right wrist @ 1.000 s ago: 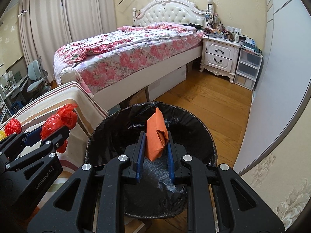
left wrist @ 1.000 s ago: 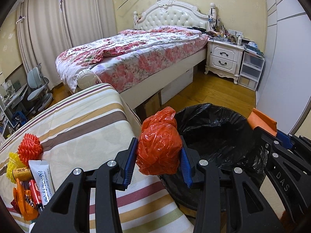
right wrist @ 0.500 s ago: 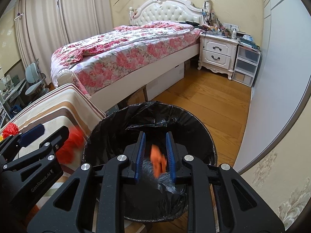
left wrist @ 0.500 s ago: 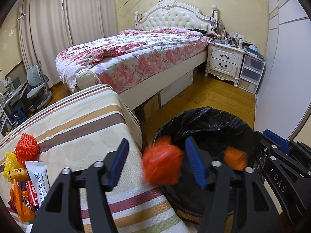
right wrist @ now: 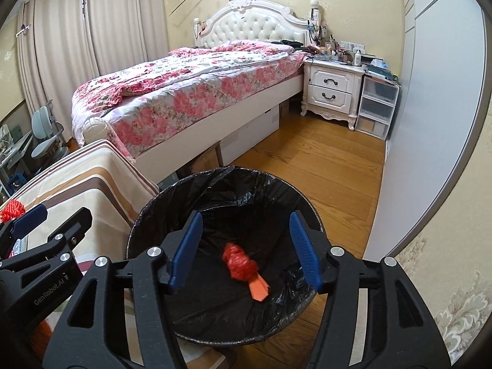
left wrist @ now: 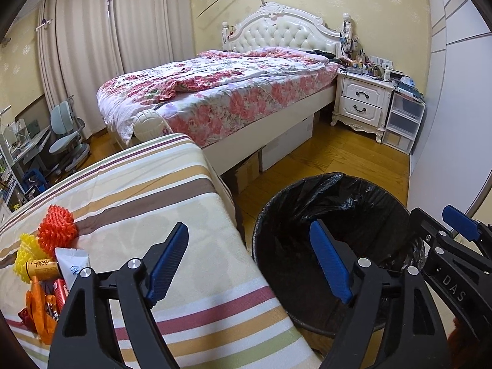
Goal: Collect trash
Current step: 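Move both open tools back over the items on the bedspread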
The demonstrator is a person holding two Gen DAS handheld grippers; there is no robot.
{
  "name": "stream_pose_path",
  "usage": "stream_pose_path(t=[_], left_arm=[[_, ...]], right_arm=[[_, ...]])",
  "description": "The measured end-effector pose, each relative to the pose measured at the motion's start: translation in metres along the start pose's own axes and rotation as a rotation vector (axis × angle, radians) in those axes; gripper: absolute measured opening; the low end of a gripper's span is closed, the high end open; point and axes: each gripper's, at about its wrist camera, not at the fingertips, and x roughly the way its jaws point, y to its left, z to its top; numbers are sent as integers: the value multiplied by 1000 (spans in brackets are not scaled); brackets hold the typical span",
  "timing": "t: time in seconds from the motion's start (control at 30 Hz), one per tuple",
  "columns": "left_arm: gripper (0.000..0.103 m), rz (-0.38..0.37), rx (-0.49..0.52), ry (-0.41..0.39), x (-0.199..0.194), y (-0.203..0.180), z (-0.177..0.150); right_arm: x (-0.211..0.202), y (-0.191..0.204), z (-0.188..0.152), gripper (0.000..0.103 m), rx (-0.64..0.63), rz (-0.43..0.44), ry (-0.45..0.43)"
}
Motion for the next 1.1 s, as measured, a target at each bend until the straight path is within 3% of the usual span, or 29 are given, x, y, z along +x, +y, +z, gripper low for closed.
stream_pose_path(t=[0.6, 1.1], left_arm=[[79, 63, -52, 23, -61, 61, -45], [79, 210, -144, -2, -121, 151, -87]], right_arm=[[-45, 47, -50, 60, -69, 79, 68], [-90, 128, -77, 60, -187, 228, 60]])
